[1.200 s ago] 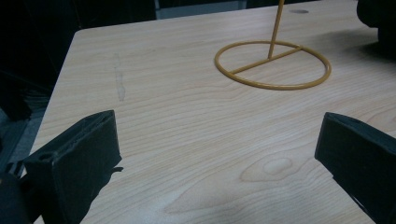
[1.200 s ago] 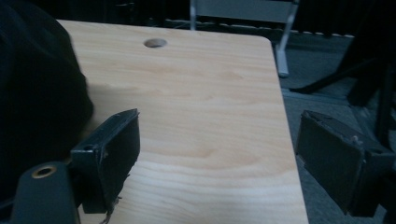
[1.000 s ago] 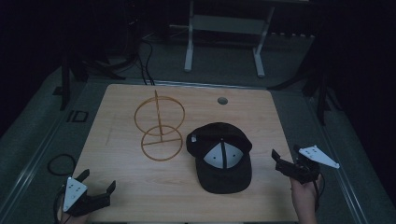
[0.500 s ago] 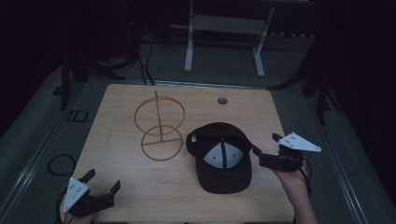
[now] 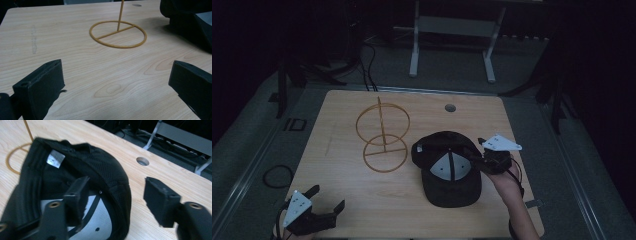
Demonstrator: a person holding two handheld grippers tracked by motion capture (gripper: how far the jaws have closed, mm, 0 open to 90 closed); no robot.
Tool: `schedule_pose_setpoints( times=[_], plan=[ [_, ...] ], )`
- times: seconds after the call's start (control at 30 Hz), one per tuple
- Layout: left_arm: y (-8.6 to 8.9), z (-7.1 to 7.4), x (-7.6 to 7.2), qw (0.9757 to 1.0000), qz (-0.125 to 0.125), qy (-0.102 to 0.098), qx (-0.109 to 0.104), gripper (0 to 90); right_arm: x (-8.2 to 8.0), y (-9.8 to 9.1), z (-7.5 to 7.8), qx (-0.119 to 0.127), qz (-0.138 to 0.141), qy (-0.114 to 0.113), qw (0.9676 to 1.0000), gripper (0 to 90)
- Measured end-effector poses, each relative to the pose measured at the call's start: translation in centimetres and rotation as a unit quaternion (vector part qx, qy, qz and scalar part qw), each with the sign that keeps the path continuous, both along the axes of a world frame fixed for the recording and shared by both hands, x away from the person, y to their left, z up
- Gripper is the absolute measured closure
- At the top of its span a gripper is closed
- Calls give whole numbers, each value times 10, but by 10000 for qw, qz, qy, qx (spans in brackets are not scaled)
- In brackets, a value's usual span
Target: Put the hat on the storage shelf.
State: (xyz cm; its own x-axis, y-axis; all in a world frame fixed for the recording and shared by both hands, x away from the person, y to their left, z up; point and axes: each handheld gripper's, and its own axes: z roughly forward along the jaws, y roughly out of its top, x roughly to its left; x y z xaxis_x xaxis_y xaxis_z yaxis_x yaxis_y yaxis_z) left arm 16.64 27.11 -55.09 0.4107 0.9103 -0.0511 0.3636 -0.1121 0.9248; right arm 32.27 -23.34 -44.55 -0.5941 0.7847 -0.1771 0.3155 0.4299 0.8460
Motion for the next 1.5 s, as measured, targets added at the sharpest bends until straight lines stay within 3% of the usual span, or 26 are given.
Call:
schedule_pose_setpoints(
  times=[0.37, 0.53, 0.63, 0.7, 0.73, 0.77, 0.97, 1.13, 1.5],
  plan=[
    [-2, -2, 1, 9999, -131, 92, 3, 3, 22, 12, -23, -485, -85, 222, 9985, 534],
    [-4, -3, 2, 9997, -178, 159, 20, 3, 25, 14, -27, -622, -258, 206, 9975, 604],
    [-4, -3, 3, 9996, -211, 181, 41, 3, 27, 16, -26, -698, -319, 210, 9968, 675],
    [-4, -3, 3, 9995, -222, 201, 22, 4, 28, 17, -26, -753, -359, 212, 9963, 772],
    [-4, -3, 3, 9995, -222, 201, 22, 3, 28, 17, -26, -753, -359, 212, 9963, 772],
    [-4, -4, 3, 9995, -218, 208, 0, 4, 29, 17, -25, -739, -422, 254, 9961, 873],
    [-4, -4, 3, 9996, -203, 213, 4, 3, 27, 17, -22, -667, -411, 189, 9967, 884],
    [-5, -4, 4, 9994, -235, 241, 34, 4, 23, 16, -16, -412, -287, 198, 9985, 884],
    [-14, -2, 4, 9991, -360, 236, -28, 4, 4, 21, 25, 149, -76, -156, 9997, 885]
  ],
)
